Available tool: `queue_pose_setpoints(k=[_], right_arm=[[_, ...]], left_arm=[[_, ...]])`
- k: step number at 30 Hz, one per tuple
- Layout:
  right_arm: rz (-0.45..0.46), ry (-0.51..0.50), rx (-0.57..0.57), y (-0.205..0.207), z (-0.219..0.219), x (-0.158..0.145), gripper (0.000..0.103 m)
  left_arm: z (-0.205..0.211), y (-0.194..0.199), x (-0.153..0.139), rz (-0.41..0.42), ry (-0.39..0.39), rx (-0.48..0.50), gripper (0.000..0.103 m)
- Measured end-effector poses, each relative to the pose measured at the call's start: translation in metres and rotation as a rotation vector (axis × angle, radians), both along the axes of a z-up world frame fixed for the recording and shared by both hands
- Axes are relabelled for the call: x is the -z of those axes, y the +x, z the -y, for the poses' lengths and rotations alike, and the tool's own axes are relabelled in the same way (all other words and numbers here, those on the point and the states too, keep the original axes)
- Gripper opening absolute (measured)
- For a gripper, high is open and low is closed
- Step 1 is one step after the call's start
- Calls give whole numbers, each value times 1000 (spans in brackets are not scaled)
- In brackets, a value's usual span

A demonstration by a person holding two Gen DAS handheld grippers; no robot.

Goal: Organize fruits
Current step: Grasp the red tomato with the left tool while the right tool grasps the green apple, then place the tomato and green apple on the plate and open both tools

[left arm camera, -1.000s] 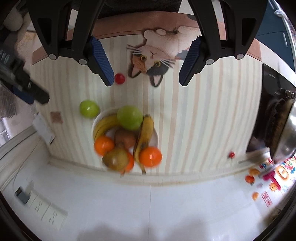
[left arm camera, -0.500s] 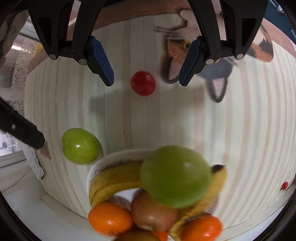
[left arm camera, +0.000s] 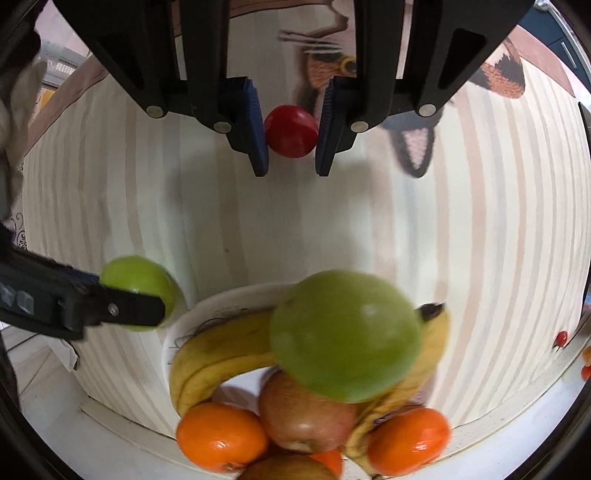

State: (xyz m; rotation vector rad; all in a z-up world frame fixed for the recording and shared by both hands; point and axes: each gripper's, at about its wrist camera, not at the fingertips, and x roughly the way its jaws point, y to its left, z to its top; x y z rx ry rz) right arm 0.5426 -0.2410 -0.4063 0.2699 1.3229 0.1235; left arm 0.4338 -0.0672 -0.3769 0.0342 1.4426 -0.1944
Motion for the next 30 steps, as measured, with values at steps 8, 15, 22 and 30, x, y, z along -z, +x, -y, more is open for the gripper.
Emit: queue_pose_setpoints(k=[8,15,22,30], right_arm=[[29,-34,-49,3,-11,4,65],[51,-10,-22,-1,-8,-4,64],[112,62,-18,-19,-18,-39,64],[161,137,-61,0,-40,-72,64]], left_arm=[[-39,-14,-28,13,-41,-62,24],[-73,-3,-71,47,-141,-142,24],[-102,22,-116,124,-208,-178,24],[-110,79,-126,147,-243,-190,24]])
